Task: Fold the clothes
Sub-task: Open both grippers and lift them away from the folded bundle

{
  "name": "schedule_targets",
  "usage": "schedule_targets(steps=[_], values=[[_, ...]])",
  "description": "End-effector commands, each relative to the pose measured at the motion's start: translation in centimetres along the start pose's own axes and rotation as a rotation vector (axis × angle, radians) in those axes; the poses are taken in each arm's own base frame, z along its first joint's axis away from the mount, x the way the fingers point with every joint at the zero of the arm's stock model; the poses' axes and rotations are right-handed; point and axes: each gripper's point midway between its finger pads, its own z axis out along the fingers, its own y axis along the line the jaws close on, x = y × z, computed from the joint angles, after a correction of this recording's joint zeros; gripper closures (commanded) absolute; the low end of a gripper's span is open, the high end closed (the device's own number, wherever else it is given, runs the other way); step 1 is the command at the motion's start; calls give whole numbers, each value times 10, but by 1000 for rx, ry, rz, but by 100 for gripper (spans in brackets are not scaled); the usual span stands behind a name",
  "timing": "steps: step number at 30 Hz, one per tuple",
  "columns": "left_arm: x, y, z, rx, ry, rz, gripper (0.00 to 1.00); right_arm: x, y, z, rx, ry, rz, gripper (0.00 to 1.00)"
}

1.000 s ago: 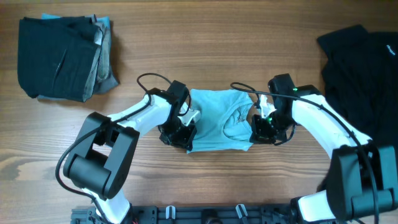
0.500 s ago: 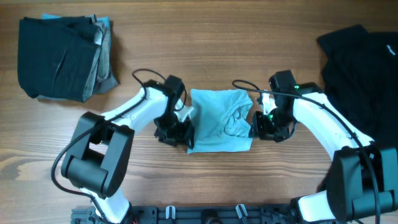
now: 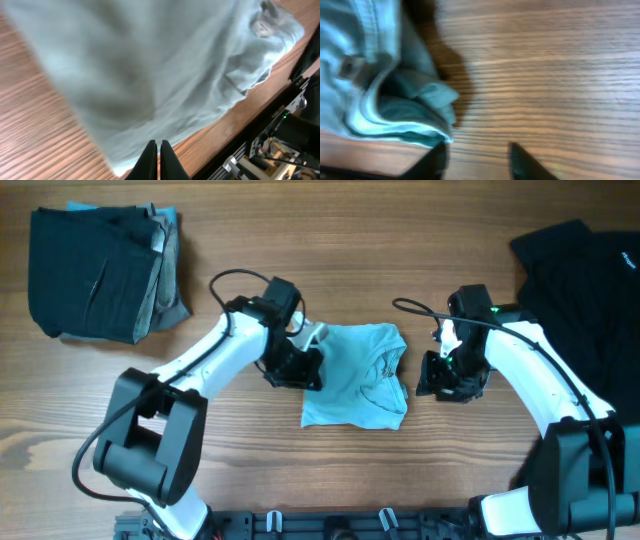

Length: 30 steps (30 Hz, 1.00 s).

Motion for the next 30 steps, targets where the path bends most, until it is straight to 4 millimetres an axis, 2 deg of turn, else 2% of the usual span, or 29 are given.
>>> schedule_targets(steps=[1, 2, 5, 6, 10, 14, 17, 18, 20, 23, 26, 27, 28, 30], values=[[-1, -26, 7, 30, -4, 18, 96, -5, 23, -11, -123, -37, -130, 74], [-1, -25, 12, 6, -3, -14, 96, -6, 23, -11, -120, -41, -123, 74], [5, -9, 25, -87, 5, -286, 96, -7, 23, -11, -118, -45, -123, 73], [7, -7, 30, -85, 14, -324, 96, -7, 23, -11, -118, -46, -120, 73], [11, 4, 43, -100, 35, -366, 96, -10, 23, -11, -121, -58, -119, 73], [9, 28, 64, -149, 53, -426, 96, -13, 24, -11, -124, -68, -93, 73], [3, 44, 65, -146, 45, -472, 96, -16, 26, -12, -131, -80, -81, 73], [-4, 50, 61, -141, 24, -485, 96, -18, 28, -12, -140, -87, -86, 73], [-30, 65, 44, -134, -70, -504, 96, -24, 34, -14, -169, -112, -114, 73], [-82, 76, 11, -101, -233, -456, 96, -36, 47, -20, -233, -175, -187, 69], [-133, 70, -31, -79, -386, -315, 96, -55, 72, -34, -351, -271, -249, 67], [-148, 64, -45, -76, -432, -261, 96, -63, 82, -40, -397, -315, -278, 67], [-172, 52, -68, -78, -509, -166, 96, -74, 89, -47, -427, -363, -282, 67], [-191, 42, -91, -93, -579, -118, 96, -84, 96, -53, -441, -416, -298, 67]])
